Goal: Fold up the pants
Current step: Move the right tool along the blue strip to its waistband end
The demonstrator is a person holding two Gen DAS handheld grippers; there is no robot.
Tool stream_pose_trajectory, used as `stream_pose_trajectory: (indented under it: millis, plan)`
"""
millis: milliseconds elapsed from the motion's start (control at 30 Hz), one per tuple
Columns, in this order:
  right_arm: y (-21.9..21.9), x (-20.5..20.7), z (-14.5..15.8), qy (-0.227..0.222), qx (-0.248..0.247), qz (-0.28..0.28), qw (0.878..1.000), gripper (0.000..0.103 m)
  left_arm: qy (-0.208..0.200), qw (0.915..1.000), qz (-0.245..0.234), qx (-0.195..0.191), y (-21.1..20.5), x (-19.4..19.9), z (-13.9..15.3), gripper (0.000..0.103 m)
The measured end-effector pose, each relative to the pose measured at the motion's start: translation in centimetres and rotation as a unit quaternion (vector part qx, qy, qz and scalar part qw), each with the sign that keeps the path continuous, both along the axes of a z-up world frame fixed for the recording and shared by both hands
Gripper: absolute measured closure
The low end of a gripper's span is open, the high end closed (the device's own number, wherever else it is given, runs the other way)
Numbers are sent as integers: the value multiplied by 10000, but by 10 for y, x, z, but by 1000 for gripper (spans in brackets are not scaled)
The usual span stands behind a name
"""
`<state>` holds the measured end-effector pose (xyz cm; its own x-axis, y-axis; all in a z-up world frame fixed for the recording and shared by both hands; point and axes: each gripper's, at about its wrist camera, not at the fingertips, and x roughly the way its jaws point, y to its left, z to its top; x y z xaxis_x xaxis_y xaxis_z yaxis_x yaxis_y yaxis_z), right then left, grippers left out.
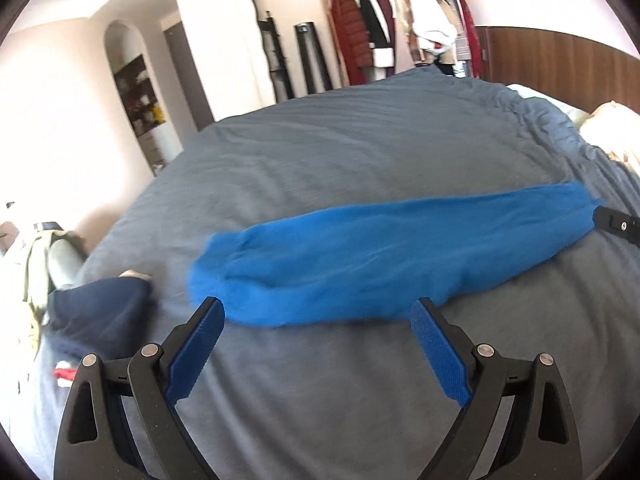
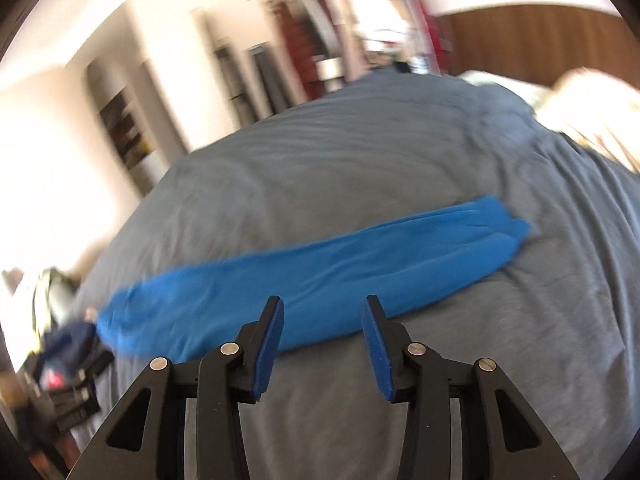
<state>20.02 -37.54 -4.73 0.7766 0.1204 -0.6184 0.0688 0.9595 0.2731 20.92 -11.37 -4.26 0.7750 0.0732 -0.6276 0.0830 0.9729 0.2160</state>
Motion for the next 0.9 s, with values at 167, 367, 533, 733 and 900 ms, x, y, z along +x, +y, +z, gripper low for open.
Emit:
stream_pose_trajectory:
  millis: [167, 367, 533, 733, 900]
  plan:
    - [53, -7, -14, 71, -91, 1001, 9949, 62, -206, 9997, 120, -51, 28, -24, -1, 4]
    - [101, -11, -28, 43, -234, 2093, 9776, 62, -137, 9998, 54, -154, 49, -31, -10, 4]
    - [130, -5, -44, 271, -216, 2731, 9614, 62, -181, 9998, 95, 3, 58, -34, -19, 4]
    - [147, 26, -69, 610, -44, 2719, 9604, 62, 14, 9995, 288, -90, 75, -22, -32, 4]
    - [163, 47, -86, 859, -406, 2801, 9553, 62, 141, 9983, 544, -179, 89, -10, -39, 4]
